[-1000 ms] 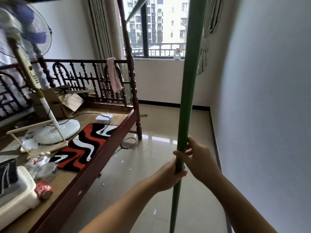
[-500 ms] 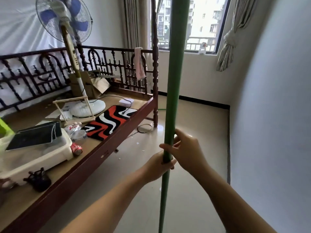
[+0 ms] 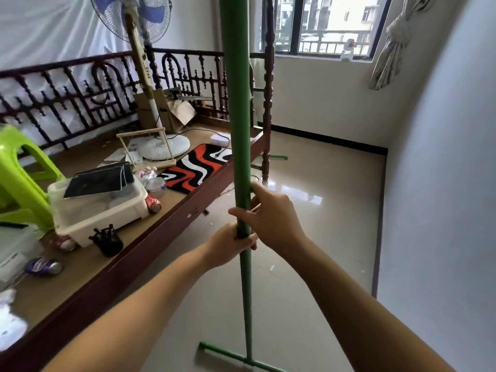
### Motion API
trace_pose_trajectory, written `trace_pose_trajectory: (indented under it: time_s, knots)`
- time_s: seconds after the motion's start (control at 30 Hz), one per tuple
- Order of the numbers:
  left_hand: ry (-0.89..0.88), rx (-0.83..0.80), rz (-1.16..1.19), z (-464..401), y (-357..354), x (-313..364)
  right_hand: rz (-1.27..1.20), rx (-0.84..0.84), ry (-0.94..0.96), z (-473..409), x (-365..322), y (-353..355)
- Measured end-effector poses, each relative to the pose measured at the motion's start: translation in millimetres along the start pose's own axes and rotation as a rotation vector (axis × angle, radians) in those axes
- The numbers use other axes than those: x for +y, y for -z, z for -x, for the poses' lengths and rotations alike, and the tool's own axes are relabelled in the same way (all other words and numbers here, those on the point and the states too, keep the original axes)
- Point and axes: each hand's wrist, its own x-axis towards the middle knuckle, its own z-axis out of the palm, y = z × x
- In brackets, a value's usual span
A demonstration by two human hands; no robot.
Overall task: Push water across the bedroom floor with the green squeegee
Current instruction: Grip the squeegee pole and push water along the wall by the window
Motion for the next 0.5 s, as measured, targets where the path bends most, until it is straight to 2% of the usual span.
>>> trace_pose_trajectory:
  time_s: [0.27, 0.5]
  knots:
    - [0.092, 0.129, -0.008, 82, 58, -30, -0.016, -0.036, 0.066, 8, -65, -77]
    - [0.134, 0.249, -0.056, 127, 81, -37, -0.023, -0.086, 0.11, 20, -101, -108]
